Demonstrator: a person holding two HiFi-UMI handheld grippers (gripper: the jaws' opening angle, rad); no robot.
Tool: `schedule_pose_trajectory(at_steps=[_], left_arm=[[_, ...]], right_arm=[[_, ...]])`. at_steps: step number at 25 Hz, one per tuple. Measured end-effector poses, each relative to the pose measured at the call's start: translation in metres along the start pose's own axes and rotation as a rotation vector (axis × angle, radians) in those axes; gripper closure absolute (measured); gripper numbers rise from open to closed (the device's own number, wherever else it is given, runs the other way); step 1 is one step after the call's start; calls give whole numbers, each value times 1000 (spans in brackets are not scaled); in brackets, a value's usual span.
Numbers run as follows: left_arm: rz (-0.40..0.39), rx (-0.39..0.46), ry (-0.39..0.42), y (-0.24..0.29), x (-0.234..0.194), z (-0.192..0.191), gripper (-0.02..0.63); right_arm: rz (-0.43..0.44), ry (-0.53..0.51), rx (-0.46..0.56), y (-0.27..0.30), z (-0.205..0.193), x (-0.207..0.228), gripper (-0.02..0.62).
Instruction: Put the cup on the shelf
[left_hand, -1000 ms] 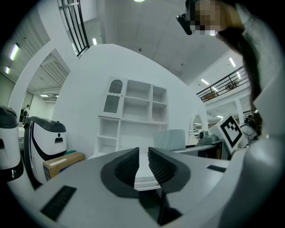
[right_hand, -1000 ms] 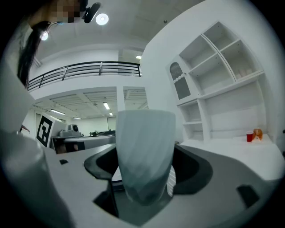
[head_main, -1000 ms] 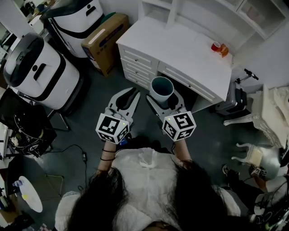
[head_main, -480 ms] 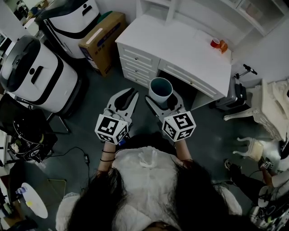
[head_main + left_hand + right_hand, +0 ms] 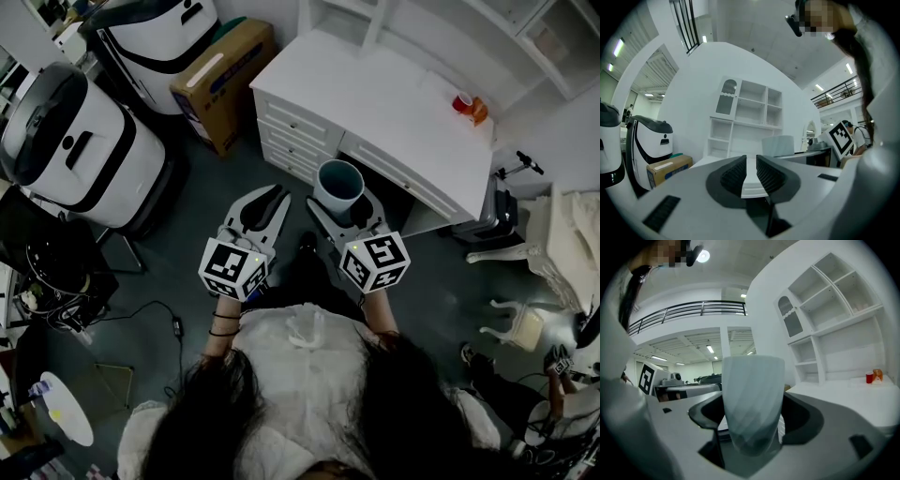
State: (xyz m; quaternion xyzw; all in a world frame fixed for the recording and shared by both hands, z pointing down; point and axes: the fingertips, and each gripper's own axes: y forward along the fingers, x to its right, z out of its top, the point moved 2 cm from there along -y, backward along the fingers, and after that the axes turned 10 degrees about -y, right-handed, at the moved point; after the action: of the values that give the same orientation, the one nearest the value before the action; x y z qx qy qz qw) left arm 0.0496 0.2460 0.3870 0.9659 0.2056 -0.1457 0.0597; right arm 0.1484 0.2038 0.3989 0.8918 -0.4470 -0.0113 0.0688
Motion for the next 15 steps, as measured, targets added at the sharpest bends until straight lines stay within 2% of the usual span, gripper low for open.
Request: schedule_pose_trajectory(at_steps=[6, 15], left_arm=[[12, -9, 9, 44, -35, 13, 531], [-15, -9, 22, 147, -74, 42, 531]], right_arm=[[7, 11, 6, 46, 4, 39, 256], [-15, 9, 8, 111, 20, 129, 256]])
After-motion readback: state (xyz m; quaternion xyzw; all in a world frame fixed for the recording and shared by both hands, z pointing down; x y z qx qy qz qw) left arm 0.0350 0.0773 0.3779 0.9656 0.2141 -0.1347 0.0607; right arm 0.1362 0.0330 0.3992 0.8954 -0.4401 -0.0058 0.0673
